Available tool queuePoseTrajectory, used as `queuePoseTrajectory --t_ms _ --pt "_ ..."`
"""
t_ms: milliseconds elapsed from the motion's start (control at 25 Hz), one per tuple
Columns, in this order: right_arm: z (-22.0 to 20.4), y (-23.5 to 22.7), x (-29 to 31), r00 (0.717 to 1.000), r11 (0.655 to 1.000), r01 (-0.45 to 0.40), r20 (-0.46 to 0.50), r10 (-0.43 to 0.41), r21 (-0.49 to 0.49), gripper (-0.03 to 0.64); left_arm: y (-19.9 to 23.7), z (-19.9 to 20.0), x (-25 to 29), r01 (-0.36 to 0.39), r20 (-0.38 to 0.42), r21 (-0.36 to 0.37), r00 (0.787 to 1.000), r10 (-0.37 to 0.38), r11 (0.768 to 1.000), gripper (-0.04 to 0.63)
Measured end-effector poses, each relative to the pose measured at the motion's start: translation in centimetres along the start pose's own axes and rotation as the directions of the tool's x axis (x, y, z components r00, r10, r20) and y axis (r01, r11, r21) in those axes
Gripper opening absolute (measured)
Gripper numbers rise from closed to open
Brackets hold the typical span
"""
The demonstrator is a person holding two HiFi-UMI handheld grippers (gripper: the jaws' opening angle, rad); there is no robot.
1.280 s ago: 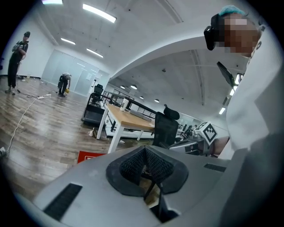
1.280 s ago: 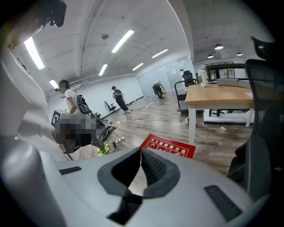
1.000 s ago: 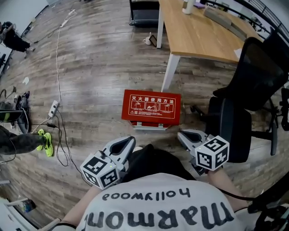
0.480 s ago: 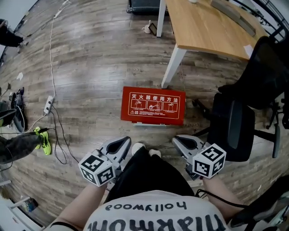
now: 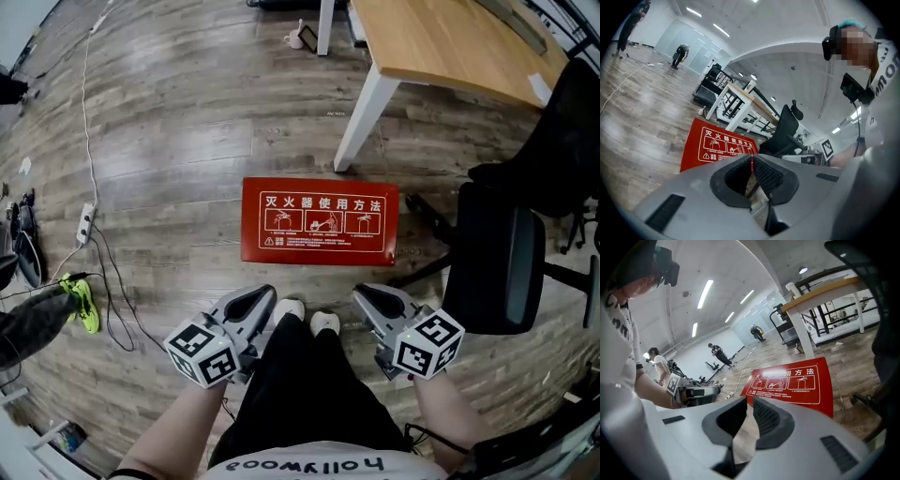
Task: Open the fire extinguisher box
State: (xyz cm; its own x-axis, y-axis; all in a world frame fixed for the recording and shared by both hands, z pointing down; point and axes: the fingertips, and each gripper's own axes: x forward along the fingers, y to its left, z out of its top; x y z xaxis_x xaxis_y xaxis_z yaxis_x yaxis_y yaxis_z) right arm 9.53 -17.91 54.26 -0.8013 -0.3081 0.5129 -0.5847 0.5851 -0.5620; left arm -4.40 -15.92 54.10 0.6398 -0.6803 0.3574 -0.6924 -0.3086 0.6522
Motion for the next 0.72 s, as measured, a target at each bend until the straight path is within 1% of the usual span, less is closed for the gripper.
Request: queuePoseTrajectory --t_ms 40,80,120,240,320,400,440,520,640,720 --pt "-0.6 -0.6 0.6 1.000 1.000 -0.005 0.006 0.005 0.012 0.044 0.6 -0.7 0.6 0.015 -0.005 -0.001 1.000 -0.015 1.000 0.008" --pt "-1.2 -1.1 1.2 1.000 0.999 -0.016 0.009 0.016 0.028 0.126 1.0 -1.5 1.1 0.030 -0.011 0.000 0.999 -0.030 1.000 0.008" --pt "-1.9 -1.5 1.7 1.000 0.999 -0.029 0.010 0.029 0.044 0.147 1.4 -2.2 1.6 0.044 -0.015 -0.001 0.999 -0.044 0.999 0.008" --pt "-4.3 -2.8 3.1 0.999 0.997 -0.049 -0.014 0.050 0.066 0.152 2.5 -4.2 2.5 0.071 -0.023 -0.002 0.997 -0.071 0.997 0.008" --pt "-5.8 -3.9 4.1 0.998 0.996 -0.054 -0.021 0.056 0.077 0.152 3.7 -5.5 3.0 0.074 -0.019 -0.010 0.997 -0.074 0.997 0.009" --pt "-7.2 -4.8 5.1 0.998 0.994 -0.064 -0.009 0.065 0.083 0.152 5.2 -6.7 3.4 0.076 0.008 -0.051 0.997 -0.075 0.996 0.013" --pt "-7.7 -5.2 5.6 0.997 0.994 -0.071 0.002 0.071 0.085 0.152 5.9 -7.2 3.6 0.084 0.027 -0.082 0.996 -0.082 0.993 0.037" --pt "-8.3 -6.1 6.6 0.996 0.993 -0.084 0.040 0.081 0.087 0.155 7.2 -8.1 4.3 0.116 0.061 -0.139 0.992 -0.109 0.983 0.114" --pt "-7.9 -7.7 7.8 0.986 0.984 -0.122 0.126 0.106 0.126 0.155 8.6 -9.4 6.1 0.184 0.075 -0.195 0.982 -0.172 0.963 0.159" --pt "-7.9 -8.3 8.3 0.977 0.974 -0.161 0.166 0.134 0.157 0.155 9.4 -9.6 7.0 0.219 0.101 -0.230 0.974 -0.201 0.948 0.176"
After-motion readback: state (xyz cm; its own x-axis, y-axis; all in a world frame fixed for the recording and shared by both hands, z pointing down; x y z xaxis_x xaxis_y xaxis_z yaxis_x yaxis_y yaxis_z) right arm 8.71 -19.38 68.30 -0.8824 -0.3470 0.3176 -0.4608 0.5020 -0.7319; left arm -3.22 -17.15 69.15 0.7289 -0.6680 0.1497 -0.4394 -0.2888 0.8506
